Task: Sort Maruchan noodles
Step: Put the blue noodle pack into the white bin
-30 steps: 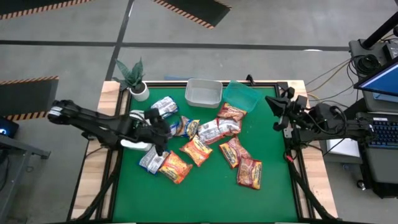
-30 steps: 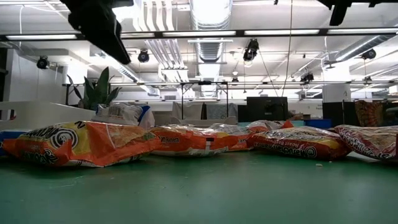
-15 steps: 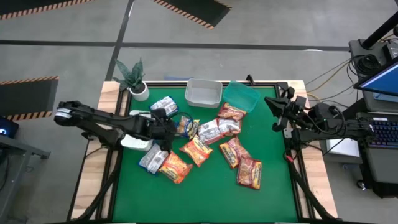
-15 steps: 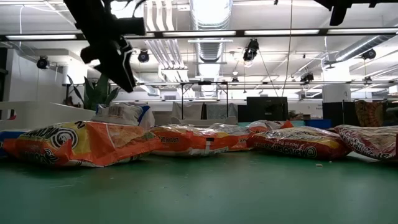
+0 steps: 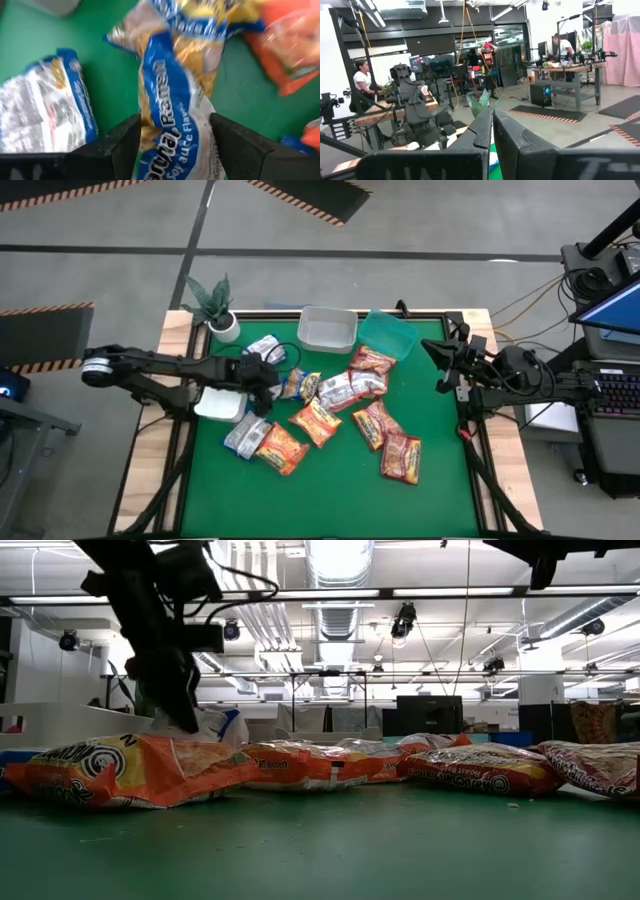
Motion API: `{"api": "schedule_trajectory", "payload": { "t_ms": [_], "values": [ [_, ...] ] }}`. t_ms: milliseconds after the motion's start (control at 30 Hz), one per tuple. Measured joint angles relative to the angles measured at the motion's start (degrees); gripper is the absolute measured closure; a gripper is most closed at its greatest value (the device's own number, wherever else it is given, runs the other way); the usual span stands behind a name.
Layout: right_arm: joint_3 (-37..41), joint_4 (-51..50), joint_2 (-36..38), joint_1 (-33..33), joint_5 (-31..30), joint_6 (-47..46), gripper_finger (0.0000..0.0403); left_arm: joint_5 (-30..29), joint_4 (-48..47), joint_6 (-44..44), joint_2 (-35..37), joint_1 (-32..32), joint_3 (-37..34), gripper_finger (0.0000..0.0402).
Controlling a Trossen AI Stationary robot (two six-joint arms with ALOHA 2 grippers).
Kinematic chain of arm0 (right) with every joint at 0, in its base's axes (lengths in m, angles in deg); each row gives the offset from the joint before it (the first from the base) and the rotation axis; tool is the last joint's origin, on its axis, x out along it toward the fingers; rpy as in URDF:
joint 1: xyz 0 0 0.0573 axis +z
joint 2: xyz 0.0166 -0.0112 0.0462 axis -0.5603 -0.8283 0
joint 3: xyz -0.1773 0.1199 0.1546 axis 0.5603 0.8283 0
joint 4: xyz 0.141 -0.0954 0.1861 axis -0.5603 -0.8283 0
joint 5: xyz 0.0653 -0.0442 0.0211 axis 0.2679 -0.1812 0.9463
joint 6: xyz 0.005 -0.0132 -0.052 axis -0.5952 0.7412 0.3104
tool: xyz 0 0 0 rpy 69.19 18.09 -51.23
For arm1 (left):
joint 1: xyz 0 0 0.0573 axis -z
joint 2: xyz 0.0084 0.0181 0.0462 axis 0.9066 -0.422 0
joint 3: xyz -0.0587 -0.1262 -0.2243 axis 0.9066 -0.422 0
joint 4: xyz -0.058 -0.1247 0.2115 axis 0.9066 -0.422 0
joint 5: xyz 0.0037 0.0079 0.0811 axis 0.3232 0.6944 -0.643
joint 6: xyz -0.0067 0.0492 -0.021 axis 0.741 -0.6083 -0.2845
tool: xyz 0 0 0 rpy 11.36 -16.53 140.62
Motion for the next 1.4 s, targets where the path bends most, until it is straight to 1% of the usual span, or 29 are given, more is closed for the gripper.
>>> {"api": "schedule_trajectory", "payload": {
  "t_ms": [133, 233, 333, 567, 633, 733, 967, 1033, 1100, 1167, 1233, 1300, 1367, 1400],
  "values": [
    [0.0, 0.0, 0.0, 0.0, 0.0, 0.1, 0.0394, 0.0, 1.4, -0.2, 0.0, 0.0, -1.9, 0.0184],
    [0.0, 0.1, 0.0, 0.0, -0.2, 0.8, 0.0394, 0.0, 1.3, 0.0, -0.1, 0.0, -1.8, 0.0198],
    [0.0, 0.5, 0.0, 0.0, -0.2, 1.8, 0.0394, 0.0, 1.1, -0.2, -0.1, 0.0, -1.3, 0.0231],
    [-0.3, 0.8, 0.1, 0.0, -0.2, 3.0, 0.0394, -0.1, -0.4, -0.7, 0.0, 0.0, 1.3, 0.0333],
    [-0.3, 0.8, 0.1, 0.0, -0.2, 3.1, 0.0394, -0.1, -0.9, -0.4, 0.0, 0.1, 2.7, 0.0351],
    [-0.4, 0.7, 0.1, 0.0, -0.2, 3.1, 0.0394, -0.1, -4.2, -0.7, 0.5, 0.5, 6.2, 0.0366],
    [-0.5, 0.7, 0.1, 0.0, -0.2, 3.1, 0.0394, -0.3, -17.7, -5.7, 4.2, 1.6, 17.5, 0.0374],
    [-0.5, 0.7, 0.1, 0.0, -0.2, 3.1, 0.0394, -2.4, -23.1, -6.4, 5.8, 1.6, 20.3, 0.0375],
    [-0.5, 0.7, 0.1, 0.0, -0.2, 3.1, 0.0394, -6.5, -28.0, -6.1, 7.7, 1.5, 22.7, 0.0375],
    [-0.5, 0.7, 0.1, 0.0, -0.2, 3.1, 0.0394, -10.6, -32.1, -5.1, 9.7, 1.5, 24.7, 0.0375],
    [-0.5, 0.7, 0.1, 0.0, -0.2, 3.1, 0.0394, -12.7, -35.8, -3.5, 12.0, 1.4, 25.9, 0.0375],
    [-0.5, 0.7, 0.1, 0.0, -0.2, 3.1, 0.0394, -15.2, -38.5, 0.4, 14.2, 1.2, 25.9, 0.0375],
    [-0.5, 0.7, 0.1, 0.0, -0.2, 3.1, 0.0394, -18.5, -39.6, 6.8, 16.3, 0.7, 25.1, 0.0375],
    [-0.5, 0.7, 0.1, 0.0, -0.2, 3.1, 0.0394, -19.0, -40.9, 9.8, 17.3, 0.5, 24.5, 0.0375]
  ]
}}
